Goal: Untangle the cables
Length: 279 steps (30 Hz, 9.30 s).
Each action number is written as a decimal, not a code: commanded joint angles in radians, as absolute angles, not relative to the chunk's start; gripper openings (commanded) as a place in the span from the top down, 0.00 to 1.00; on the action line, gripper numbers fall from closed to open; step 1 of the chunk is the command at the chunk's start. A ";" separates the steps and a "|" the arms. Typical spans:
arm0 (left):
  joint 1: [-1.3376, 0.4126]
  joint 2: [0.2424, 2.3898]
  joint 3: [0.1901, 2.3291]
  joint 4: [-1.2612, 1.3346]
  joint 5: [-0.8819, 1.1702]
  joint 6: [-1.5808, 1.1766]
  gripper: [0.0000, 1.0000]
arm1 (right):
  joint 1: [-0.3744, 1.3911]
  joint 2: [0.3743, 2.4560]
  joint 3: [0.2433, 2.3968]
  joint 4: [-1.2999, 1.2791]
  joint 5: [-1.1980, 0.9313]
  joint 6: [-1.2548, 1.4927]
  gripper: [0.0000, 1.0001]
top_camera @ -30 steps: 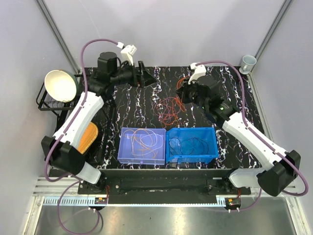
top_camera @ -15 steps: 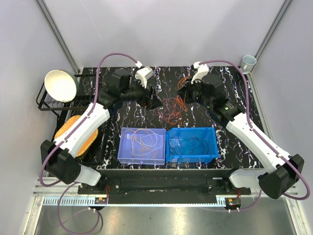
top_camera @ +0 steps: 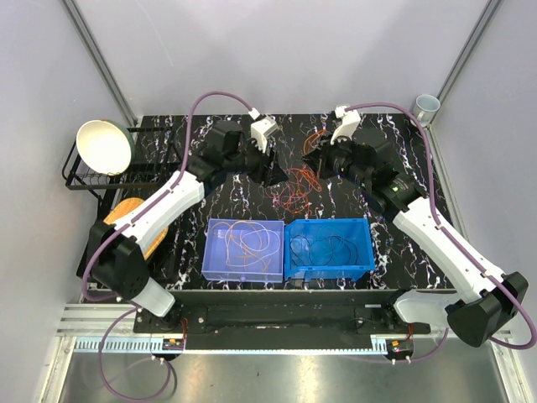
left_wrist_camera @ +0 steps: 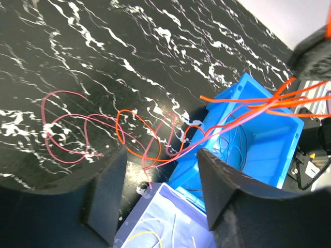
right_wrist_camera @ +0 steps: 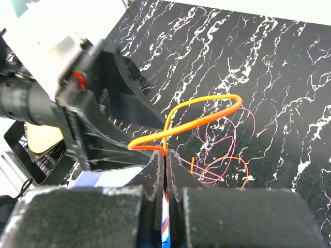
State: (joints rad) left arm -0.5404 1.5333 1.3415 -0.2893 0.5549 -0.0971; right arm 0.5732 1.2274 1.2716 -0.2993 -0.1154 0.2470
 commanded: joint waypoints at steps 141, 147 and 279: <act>-0.767 1.562 1.601 -0.160 0.413 -0.178 1.00 | 0.566 1.092 1.617 -0.379 0.115 0.227 1.00; -0.735 1.534 1.603 -0.228 0.088 -0.166 1.00 | 0.568 1.075 1.614 -0.394 0.138 0.212 1.00; -0.362 0.569 0.831 -0.732 -0.055 -0.400 0.01 | 0.808 1.437 1.989 -0.489 -0.341 0.298 1.00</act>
State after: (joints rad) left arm -0.3618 0.5819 0.8349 -0.7837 -0.0303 -0.4080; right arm 0.8051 1.4166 1.7748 -0.4404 -0.4004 0.3973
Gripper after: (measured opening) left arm 0.987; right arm 0.012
